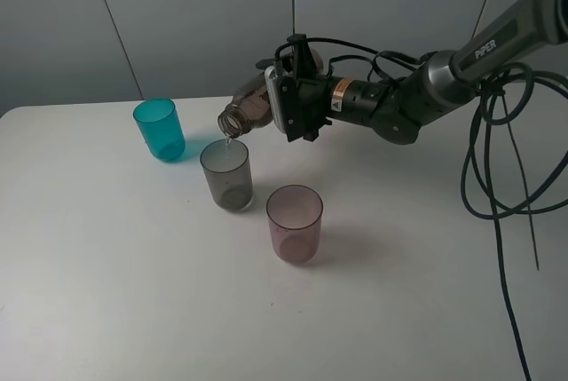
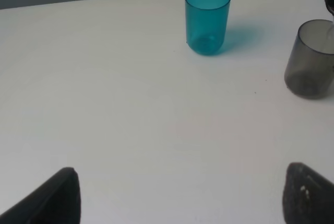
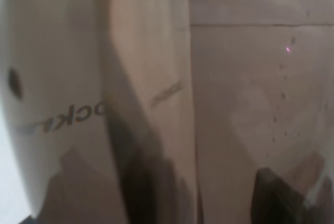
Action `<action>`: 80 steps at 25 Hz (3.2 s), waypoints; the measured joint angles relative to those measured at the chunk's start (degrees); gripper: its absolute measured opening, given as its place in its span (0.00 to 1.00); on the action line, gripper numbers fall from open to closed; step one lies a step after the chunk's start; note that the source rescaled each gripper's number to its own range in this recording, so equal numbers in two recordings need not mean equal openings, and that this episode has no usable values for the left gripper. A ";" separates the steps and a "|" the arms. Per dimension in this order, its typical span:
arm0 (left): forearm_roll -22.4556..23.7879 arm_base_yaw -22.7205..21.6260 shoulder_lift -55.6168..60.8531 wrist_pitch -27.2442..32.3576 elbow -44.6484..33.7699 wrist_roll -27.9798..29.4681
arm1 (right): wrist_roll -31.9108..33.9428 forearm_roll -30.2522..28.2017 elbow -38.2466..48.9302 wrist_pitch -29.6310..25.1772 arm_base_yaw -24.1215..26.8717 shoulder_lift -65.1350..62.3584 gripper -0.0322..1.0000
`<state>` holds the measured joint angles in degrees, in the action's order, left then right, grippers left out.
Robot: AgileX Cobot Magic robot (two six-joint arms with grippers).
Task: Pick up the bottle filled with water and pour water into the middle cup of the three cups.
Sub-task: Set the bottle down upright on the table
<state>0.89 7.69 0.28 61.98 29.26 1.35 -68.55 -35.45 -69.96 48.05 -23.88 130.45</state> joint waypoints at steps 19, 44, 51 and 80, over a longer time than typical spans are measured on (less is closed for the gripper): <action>0.00 0.00 0.00 0.00 0.00 -0.35 | -4.27 0.46 0.00 0.00 0.00 0.00 0.03; 0.00 0.00 0.00 0.00 0.00 -0.25 | -7.72 0.46 0.00 0.00 0.00 0.00 0.03; 0.00 0.00 0.00 0.00 0.00 -0.25 | -8.41 0.46 0.00 0.83 0.00 0.00 0.03; 0.00 0.00 0.00 0.00 0.00 -0.25 | -10.71 0.26 0.00 1.06 0.00 0.00 0.03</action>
<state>0.89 7.69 0.28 61.98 29.26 1.11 -79.26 -35.19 -69.96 49.11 -23.88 130.45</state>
